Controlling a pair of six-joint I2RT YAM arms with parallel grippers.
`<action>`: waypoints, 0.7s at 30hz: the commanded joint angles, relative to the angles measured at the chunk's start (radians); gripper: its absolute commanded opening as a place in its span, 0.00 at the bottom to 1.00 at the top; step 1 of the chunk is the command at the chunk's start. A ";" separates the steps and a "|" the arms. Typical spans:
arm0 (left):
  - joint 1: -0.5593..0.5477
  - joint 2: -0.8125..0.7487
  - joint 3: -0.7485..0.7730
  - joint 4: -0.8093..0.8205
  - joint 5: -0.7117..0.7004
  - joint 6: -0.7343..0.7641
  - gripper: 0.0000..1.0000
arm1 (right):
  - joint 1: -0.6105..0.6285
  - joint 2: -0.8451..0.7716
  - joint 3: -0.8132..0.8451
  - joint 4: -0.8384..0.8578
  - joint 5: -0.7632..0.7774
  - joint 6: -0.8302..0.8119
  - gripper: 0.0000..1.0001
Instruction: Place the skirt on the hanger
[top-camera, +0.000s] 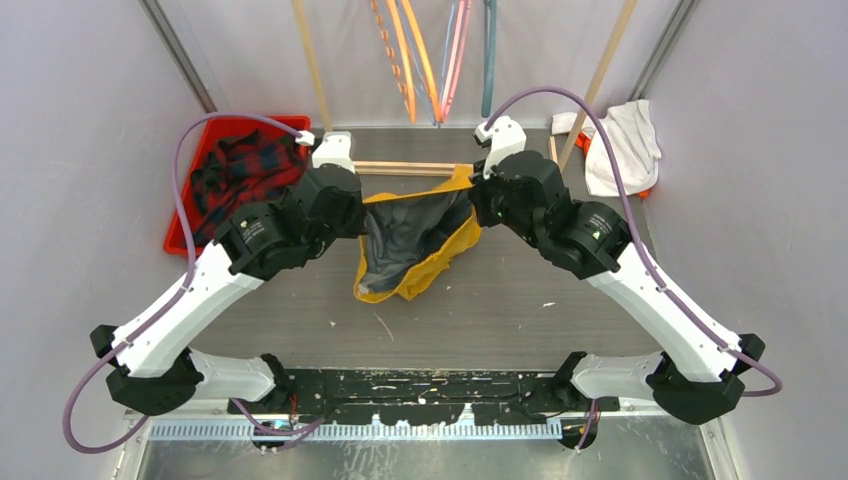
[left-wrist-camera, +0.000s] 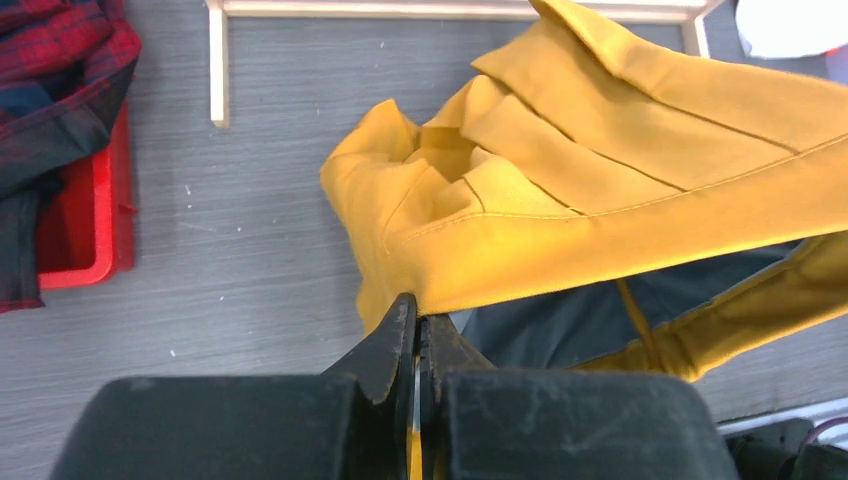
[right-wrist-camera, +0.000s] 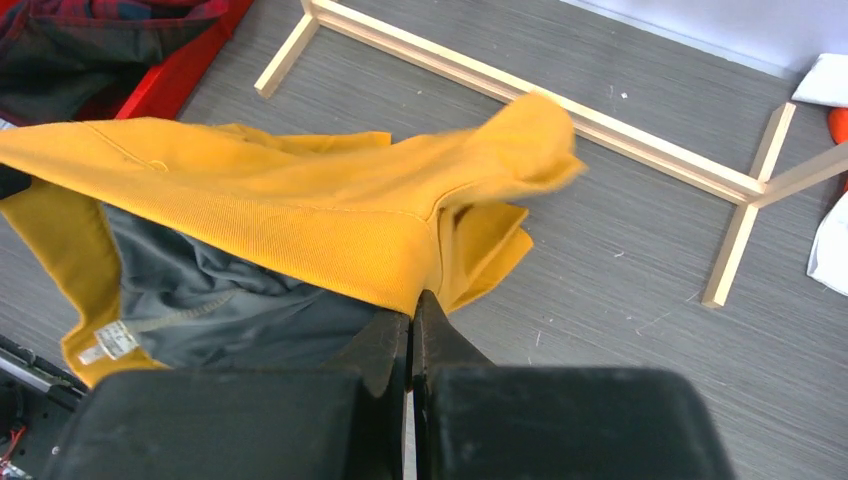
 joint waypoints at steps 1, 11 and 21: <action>0.011 0.003 0.016 -0.032 -0.001 0.049 0.00 | -0.004 -0.048 0.006 0.003 0.046 -0.006 0.01; 0.011 0.001 -0.150 0.074 0.091 0.013 0.00 | -0.004 -0.123 -0.207 -0.018 -0.032 0.058 0.01; -0.004 -0.086 -0.436 0.146 0.288 -0.073 0.01 | 0.008 -0.257 -0.444 -0.032 -0.207 0.184 0.01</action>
